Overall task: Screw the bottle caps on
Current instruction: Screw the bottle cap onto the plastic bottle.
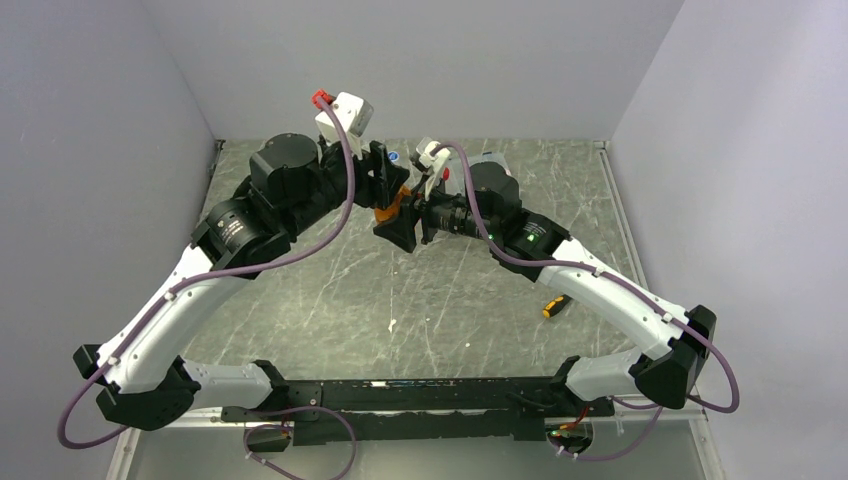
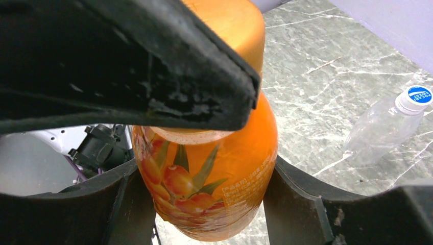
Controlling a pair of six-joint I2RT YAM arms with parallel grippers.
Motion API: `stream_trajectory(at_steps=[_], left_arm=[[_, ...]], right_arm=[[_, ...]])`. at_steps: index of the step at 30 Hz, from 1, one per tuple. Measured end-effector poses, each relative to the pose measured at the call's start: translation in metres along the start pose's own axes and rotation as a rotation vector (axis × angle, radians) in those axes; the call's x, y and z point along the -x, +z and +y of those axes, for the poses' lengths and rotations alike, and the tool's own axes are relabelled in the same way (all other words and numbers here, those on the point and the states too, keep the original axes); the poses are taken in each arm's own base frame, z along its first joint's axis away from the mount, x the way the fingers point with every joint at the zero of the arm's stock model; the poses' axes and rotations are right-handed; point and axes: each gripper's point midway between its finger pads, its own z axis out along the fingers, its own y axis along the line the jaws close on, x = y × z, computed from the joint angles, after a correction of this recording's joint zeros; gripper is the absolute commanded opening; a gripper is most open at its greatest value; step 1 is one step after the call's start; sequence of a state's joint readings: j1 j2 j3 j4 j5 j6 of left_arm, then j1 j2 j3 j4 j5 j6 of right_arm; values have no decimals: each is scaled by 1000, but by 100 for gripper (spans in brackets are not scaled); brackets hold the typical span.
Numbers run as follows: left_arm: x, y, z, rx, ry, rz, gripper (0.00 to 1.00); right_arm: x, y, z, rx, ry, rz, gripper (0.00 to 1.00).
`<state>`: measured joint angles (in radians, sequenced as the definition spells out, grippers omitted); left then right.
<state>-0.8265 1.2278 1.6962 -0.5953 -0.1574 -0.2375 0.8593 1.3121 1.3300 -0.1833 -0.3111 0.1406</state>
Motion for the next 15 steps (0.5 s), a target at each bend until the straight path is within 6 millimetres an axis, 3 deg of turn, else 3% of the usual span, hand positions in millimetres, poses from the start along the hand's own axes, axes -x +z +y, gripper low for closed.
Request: stream_trajectory(at_steps=[5,15], left_arm=[[-5,1,2,13,12,12,60],[-8,3,-2,-6,15,15,35]], right_arm=[[-1,1,0,0,1,2,12],[-3,1,-1,0,2,11,10]])
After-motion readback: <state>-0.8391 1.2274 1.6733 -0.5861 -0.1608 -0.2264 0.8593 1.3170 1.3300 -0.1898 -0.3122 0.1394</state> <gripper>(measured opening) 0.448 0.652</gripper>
